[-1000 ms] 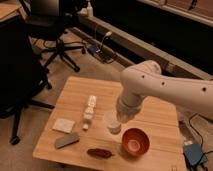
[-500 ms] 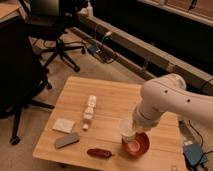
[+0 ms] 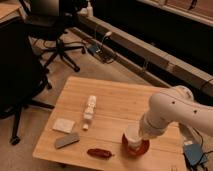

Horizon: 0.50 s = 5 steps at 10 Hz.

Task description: Place the ceramic cup in the ceramic bowl

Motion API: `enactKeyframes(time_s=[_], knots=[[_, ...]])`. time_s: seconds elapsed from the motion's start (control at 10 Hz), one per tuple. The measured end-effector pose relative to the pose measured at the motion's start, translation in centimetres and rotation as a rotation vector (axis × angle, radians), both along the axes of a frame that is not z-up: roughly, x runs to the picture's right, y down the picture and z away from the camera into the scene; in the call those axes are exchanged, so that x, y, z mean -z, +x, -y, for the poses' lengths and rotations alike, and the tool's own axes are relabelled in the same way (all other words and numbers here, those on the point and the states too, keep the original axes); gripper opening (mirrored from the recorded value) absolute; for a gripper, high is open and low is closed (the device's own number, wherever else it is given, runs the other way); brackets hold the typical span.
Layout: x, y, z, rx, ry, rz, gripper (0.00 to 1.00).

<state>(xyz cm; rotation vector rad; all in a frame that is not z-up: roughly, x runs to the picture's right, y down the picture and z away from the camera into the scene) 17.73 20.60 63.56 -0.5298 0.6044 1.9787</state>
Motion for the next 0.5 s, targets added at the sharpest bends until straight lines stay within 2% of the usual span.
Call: enactKeyframes(time_s=[0.2,0.5], knots=[[-1.10,0.13,-0.12,-0.005,0.006,-0.010,0.79],[-1.31,0.30,-0.31,-0.011,0.004,-0.013,0.80]])
